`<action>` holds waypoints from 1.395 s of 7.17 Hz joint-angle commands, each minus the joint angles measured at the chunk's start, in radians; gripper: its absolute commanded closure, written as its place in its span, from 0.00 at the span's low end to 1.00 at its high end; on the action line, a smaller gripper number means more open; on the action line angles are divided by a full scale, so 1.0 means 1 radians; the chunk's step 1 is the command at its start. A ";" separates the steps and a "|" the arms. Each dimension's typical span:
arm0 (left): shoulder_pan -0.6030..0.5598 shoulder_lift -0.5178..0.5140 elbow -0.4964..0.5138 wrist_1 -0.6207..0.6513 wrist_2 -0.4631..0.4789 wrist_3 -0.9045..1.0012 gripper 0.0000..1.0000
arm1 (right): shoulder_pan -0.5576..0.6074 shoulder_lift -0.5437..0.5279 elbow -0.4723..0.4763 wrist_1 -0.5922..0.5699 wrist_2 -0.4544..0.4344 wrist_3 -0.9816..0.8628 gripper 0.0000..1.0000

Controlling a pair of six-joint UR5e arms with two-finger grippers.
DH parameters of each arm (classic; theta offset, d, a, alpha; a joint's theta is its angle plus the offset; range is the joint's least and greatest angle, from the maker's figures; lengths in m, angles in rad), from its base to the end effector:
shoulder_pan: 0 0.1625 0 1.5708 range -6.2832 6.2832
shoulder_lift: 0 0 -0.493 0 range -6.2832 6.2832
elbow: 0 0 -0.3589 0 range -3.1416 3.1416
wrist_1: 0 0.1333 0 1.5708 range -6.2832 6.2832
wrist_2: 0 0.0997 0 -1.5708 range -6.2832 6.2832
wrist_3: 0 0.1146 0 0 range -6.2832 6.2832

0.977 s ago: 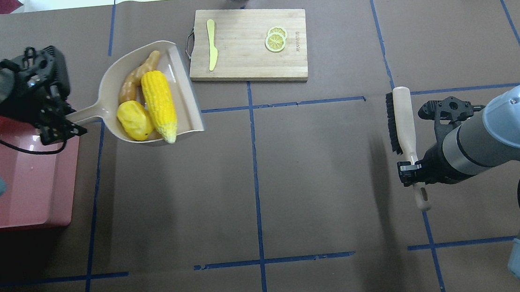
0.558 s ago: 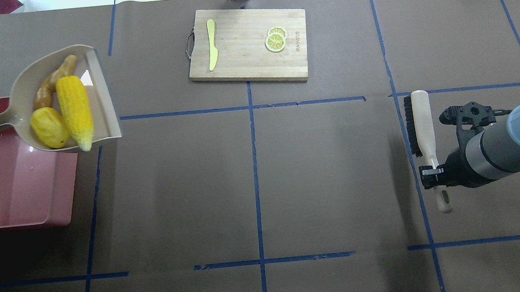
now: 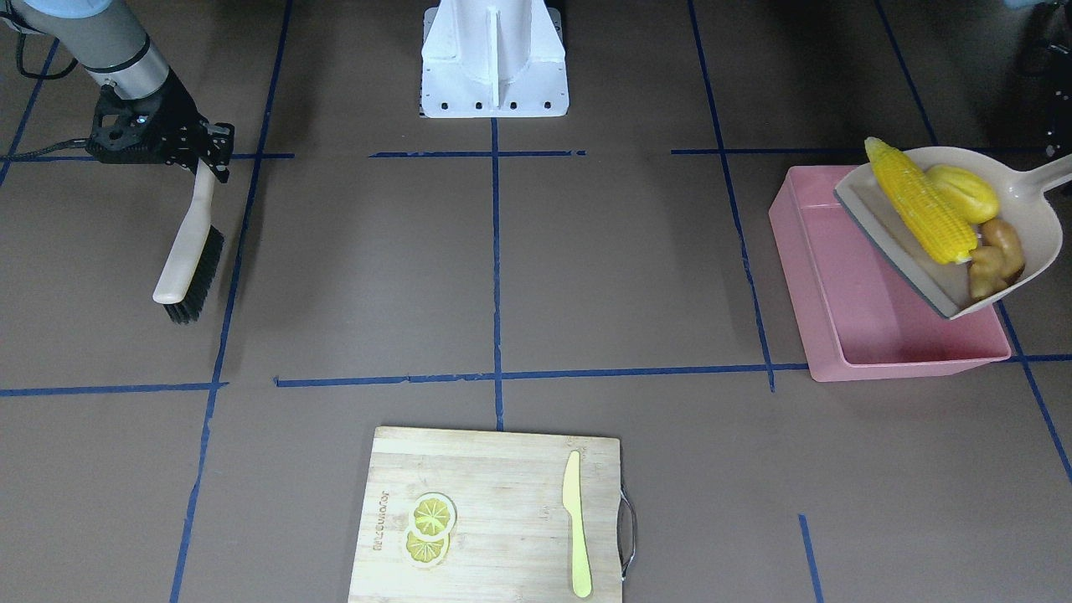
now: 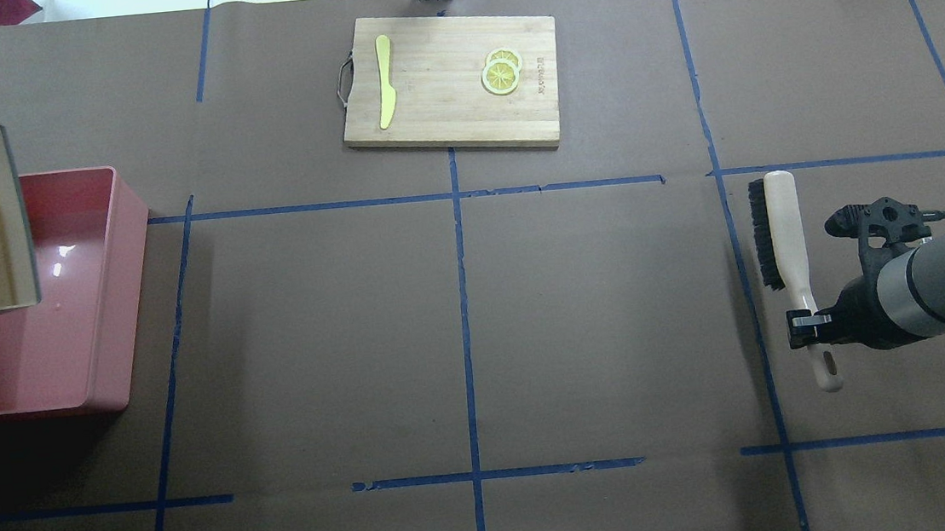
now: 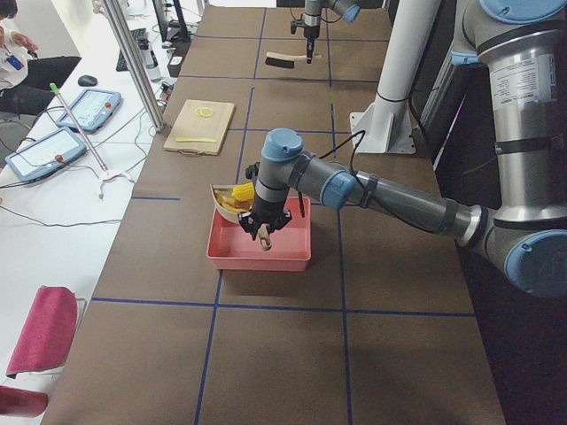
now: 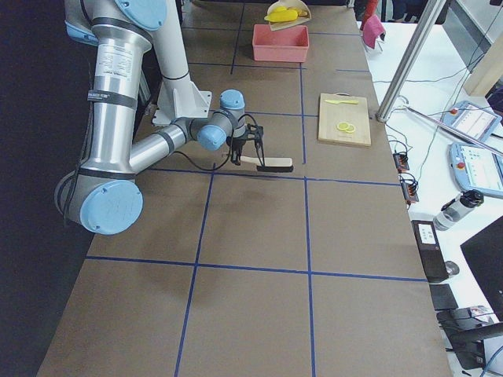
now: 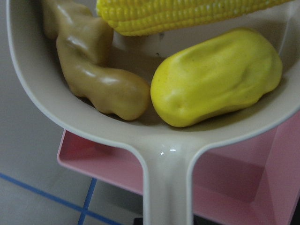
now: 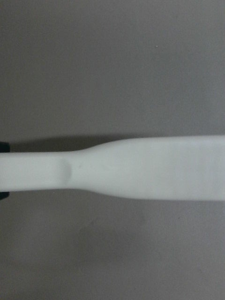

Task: Sweep and dump trash into bin
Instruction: 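Tilt the dustpan over the pink bin with the left gripper to dump the items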

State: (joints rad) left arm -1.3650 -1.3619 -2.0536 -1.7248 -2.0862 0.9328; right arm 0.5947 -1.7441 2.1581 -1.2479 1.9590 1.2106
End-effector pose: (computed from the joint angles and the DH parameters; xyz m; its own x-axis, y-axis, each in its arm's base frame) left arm 0.0015 -0.3831 0.5971 0.3330 0.9406 0.0663 -0.7614 0.2268 0.6074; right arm -0.2716 -0.2922 0.5153 0.6826 0.0678 0.7277 -0.0719 0.9971 -0.0255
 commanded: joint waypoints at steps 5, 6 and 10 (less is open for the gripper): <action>0.039 -0.163 -0.013 0.236 0.452 0.513 0.85 | -0.003 0.005 0.000 0.002 0.003 0.018 1.00; 0.053 -0.172 -0.013 0.241 0.562 0.591 0.85 | -0.003 0.006 0.000 0.004 0.003 0.018 1.00; 0.058 -0.212 0.006 0.263 0.205 0.415 0.86 | -0.004 0.009 0.002 0.004 0.003 0.023 0.99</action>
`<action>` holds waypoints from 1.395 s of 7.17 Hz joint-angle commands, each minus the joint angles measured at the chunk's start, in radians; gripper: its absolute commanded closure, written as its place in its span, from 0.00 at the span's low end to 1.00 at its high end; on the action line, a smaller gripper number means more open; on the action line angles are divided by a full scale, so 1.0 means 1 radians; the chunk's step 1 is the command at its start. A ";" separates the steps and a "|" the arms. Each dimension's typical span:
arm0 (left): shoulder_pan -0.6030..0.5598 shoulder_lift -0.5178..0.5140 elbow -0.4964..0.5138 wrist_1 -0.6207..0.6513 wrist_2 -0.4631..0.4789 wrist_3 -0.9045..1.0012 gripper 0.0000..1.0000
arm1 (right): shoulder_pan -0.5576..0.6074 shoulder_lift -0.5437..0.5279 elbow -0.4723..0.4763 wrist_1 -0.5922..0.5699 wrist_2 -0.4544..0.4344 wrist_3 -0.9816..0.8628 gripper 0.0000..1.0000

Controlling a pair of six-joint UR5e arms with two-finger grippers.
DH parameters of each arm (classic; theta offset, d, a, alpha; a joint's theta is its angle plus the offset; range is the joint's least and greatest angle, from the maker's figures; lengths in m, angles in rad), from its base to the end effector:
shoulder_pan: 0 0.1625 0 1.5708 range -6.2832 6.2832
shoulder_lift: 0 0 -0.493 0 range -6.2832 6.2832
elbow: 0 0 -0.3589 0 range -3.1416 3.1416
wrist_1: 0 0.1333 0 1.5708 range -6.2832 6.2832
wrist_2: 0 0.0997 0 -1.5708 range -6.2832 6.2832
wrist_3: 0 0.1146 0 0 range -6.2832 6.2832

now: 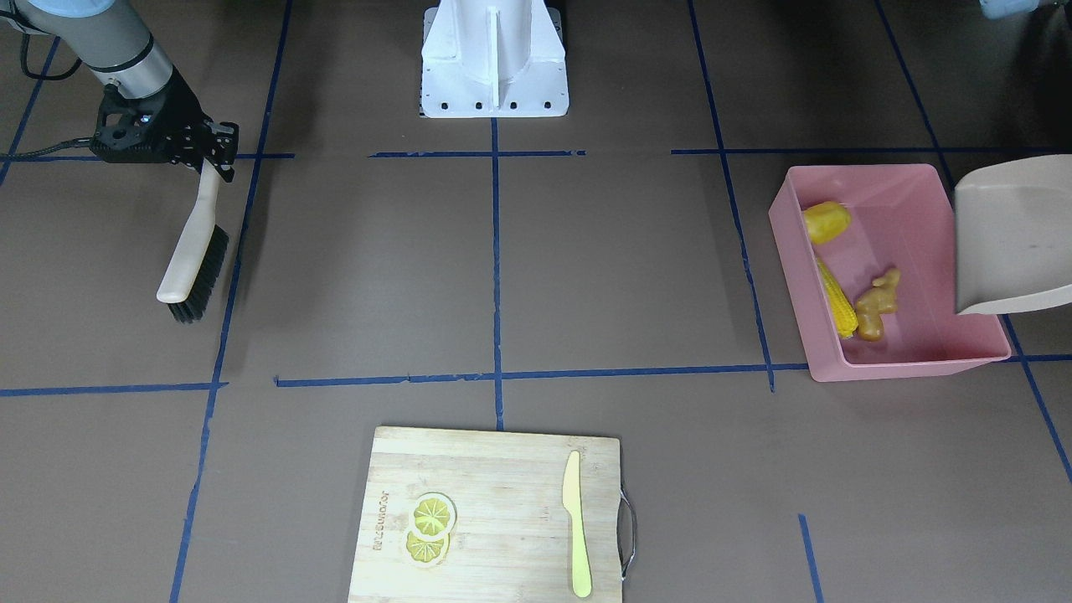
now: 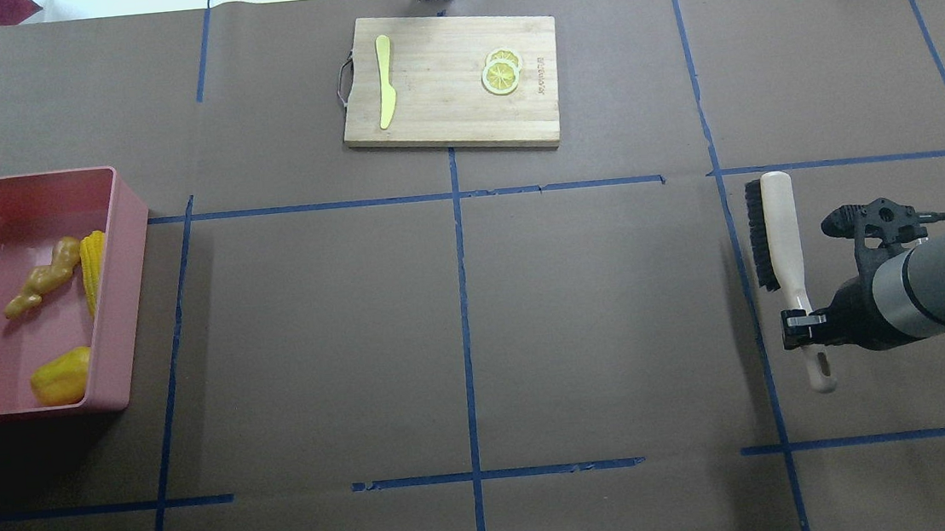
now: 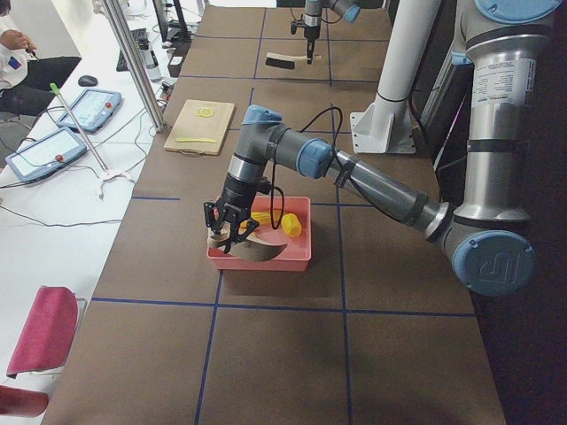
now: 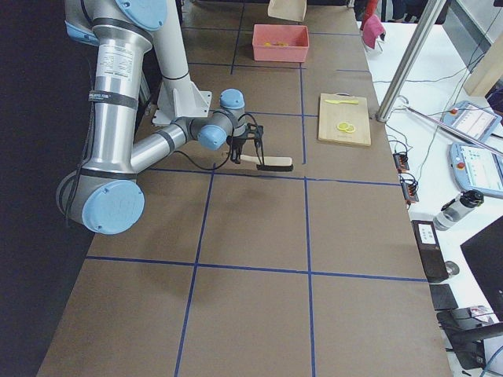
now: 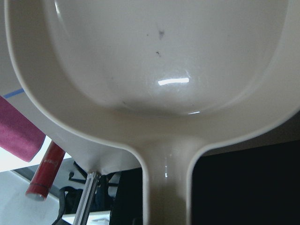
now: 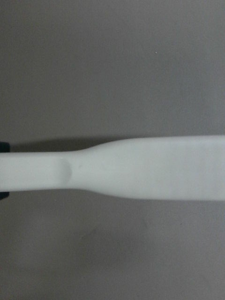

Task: Sweep and dump trash into bin
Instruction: 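Tilt the dustpan over the pink bin with the left gripper to dump the items, then lower the empty dustpan back onto the table with the left gripper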

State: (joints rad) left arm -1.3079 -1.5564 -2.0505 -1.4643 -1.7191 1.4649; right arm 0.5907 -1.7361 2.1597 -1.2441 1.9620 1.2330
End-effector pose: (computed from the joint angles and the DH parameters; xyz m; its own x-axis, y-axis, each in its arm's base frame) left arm 0.0037 -0.4617 0.5655 -0.1424 0.9315 0.3346 -0.9620 -0.2098 0.1747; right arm -0.2750 -0.2923 0.5108 0.6723 0.0819 0.7358 -0.0807 0.9960 -0.0372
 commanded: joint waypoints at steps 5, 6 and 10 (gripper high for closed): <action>0.322 -0.279 0.001 0.001 -0.404 -0.706 0.83 | -0.002 0.023 -0.021 0.003 -0.002 0.000 0.99; 0.451 -0.330 0.010 0.002 -0.317 -0.782 0.83 | 0.001 0.018 -0.020 0.005 -0.002 0.000 0.99; 0.716 -0.455 0.168 -0.007 -0.195 -0.959 0.84 | 0.006 0.016 -0.021 0.005 -0.002 -0.010 0.99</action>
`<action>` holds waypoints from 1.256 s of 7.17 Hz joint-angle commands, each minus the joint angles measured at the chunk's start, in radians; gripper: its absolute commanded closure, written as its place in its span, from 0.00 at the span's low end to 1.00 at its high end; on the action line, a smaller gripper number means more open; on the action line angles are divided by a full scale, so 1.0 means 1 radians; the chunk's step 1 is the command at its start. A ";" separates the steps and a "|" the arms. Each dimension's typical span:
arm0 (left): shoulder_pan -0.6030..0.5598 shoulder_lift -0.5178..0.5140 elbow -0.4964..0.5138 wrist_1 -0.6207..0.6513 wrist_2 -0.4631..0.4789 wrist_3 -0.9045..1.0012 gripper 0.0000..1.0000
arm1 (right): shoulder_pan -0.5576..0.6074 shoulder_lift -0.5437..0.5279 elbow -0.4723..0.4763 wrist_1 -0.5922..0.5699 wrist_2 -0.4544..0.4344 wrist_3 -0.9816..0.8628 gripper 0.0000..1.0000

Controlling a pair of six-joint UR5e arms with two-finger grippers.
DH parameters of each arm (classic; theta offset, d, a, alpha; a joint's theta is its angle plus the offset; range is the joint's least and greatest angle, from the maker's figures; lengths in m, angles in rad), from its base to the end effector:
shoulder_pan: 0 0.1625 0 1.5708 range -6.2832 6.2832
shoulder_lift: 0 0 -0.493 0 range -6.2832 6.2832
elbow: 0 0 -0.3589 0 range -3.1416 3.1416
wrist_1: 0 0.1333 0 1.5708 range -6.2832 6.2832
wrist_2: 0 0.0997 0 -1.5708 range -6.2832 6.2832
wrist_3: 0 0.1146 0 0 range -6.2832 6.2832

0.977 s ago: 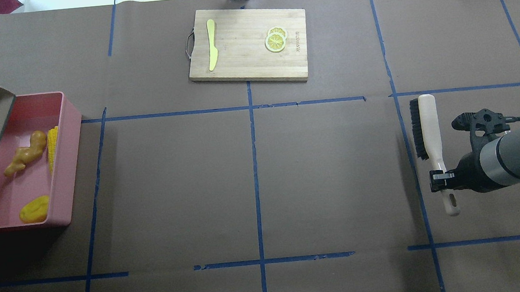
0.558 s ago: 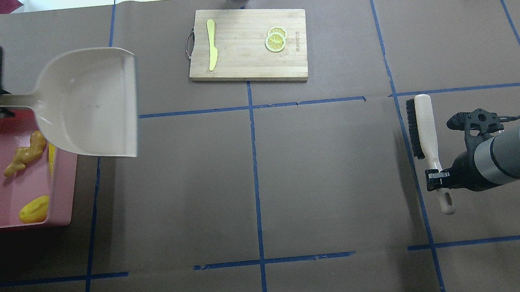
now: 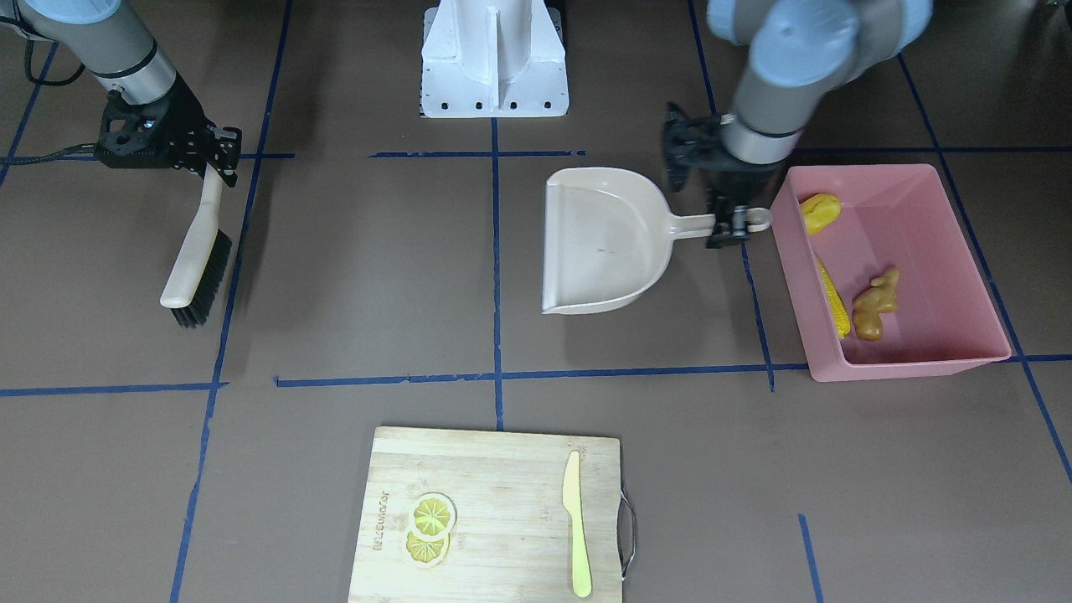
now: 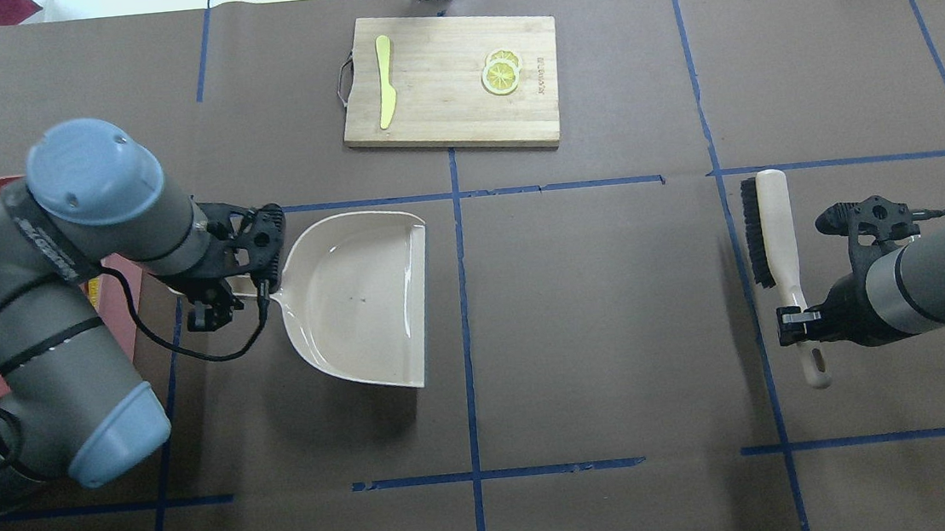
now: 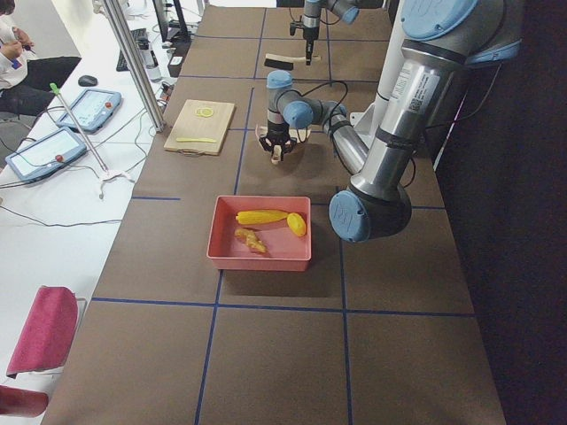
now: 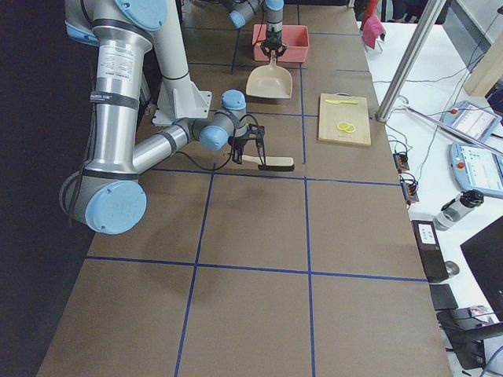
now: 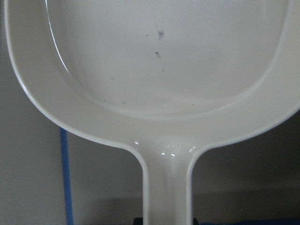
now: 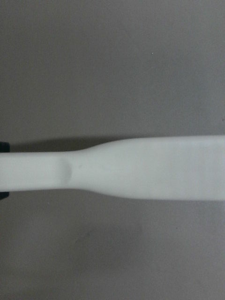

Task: Sweep and dump trash into bin
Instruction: 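Lower the empty dustpan back onto the table with the left gripper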

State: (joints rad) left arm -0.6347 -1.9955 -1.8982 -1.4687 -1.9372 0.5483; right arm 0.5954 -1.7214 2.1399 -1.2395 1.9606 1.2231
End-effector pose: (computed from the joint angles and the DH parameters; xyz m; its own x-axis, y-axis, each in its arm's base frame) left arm 0.4360 -0.4356 0.3913 -0.0107 0.9973 0.0721 -0.7446 -0.0561 0.6651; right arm -0.2801 -0.2982 0.5137 0.6734 0.0754 0.7355 -0.0797 0.9964 -0.0292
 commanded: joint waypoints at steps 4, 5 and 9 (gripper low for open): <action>0.061 -0.016 0.030 -0.005 0.026 -0.102 0.78 | 0.012 -0.067 0.009 0.002 0.004 -0.010 0.99; 0.063 -0.014 0.034 -0.008 0.026 -0.096 0.77 | 0.014 -0.078 0.009 0.002 0.004 -0.023 0.99; 0.067 -0.046 0.045 -0.012 0.088 -0.132 0.21 | 0.012 -0.151 -0.009 0.015 0.011 -0.152 0.98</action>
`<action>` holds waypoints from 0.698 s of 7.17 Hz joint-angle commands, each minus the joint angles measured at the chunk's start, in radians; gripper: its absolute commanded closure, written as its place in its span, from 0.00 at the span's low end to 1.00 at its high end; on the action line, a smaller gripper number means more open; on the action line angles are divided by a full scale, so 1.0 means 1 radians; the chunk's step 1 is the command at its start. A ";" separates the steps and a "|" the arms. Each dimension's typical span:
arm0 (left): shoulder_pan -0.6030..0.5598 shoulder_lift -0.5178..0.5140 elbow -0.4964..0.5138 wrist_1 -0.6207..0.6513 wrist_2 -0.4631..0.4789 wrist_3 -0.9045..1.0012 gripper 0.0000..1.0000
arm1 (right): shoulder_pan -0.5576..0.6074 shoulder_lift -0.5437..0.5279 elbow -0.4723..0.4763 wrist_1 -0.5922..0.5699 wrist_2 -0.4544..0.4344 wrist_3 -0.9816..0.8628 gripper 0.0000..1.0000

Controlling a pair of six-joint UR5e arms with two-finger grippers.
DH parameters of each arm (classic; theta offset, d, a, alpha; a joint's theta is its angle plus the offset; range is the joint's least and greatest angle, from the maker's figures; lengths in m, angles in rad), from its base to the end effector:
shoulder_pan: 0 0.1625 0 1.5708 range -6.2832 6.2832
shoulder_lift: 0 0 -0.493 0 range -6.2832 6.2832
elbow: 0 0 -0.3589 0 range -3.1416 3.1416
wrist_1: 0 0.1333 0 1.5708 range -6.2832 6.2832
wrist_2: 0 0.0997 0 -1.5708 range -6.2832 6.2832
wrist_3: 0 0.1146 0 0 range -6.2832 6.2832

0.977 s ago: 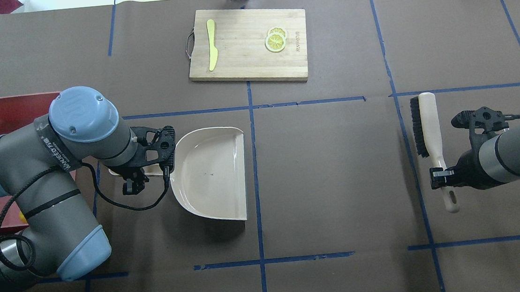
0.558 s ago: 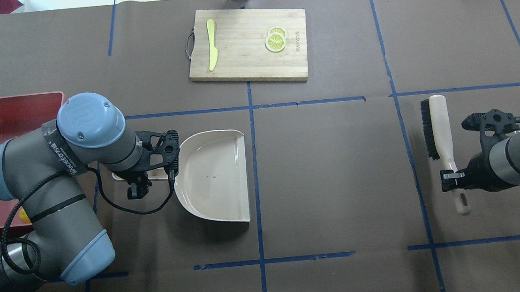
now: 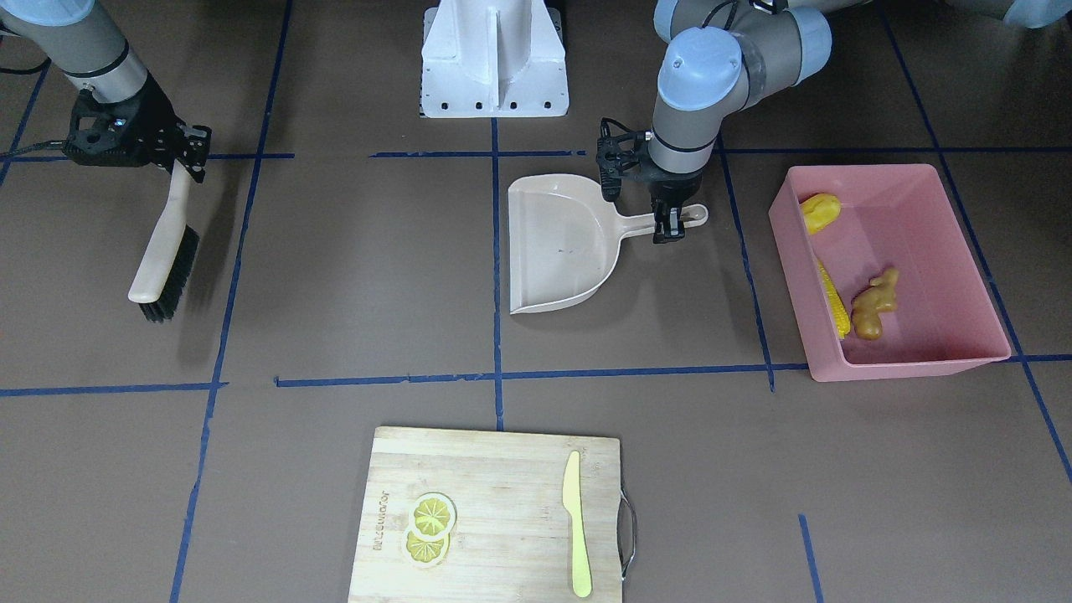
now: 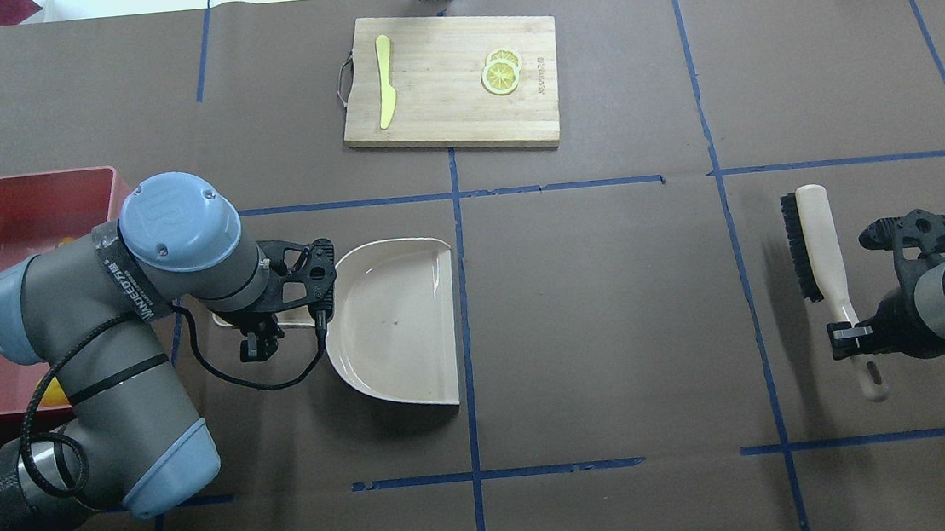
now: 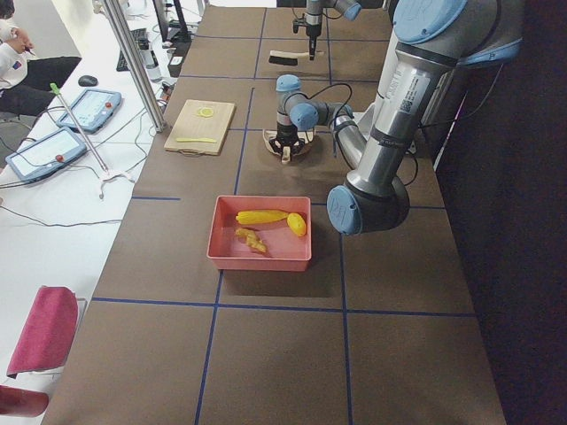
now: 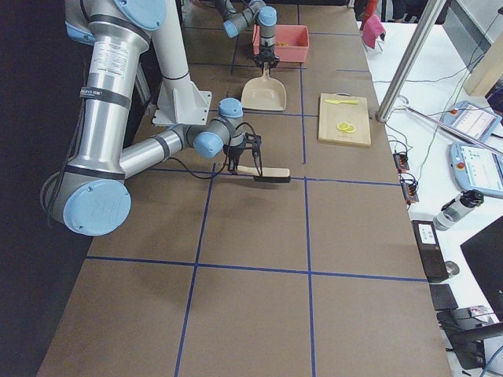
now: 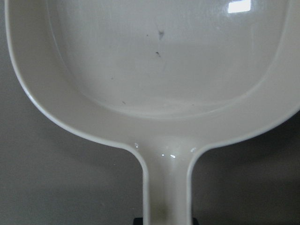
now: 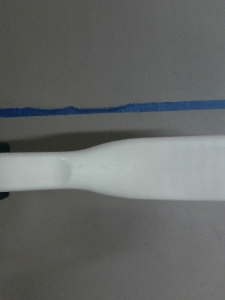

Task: Sweep and dump trash into bin
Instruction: 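Lower the empty dustpan back onto the table with the left gripper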

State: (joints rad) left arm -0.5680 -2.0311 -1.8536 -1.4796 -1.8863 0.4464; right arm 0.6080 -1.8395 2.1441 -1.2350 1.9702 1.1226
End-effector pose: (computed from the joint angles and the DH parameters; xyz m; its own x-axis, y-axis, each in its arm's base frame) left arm 0.4773 -0.4206 0.3875 0.0288 0.9988 0.0394 -0.7567 -0.0040 0.6537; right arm -0.2403 -0.2753 0.5553 0.7386 0.0276 0.6736 -0.0172 0.9996 -0.0221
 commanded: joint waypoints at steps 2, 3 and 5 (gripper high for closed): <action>-0.025 -0.009 -0.002 -0.056 0.097 0.012 0.01 | 0.012 -0.125 -0.123 0.266 0.027 -0.050 0.98; -0.061 -0.009 -0.015 -0.056 0.096 0.017 0.01 | 0.042 -0.138 -0.159 0.310 0.059 -0.049 0.98; -0.140 -0.008 -0.032 -0.056 0.090 0.015 0.00 | 0.090 -0.161 -0.167 0.313 0.099 -0.052 0.98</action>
State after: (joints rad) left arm -0.6648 -2.0405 -1.8768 -1.5343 -1.7964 0.4604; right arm 0.6646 -1.9866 1.9879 -0.9364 2.0363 1.0723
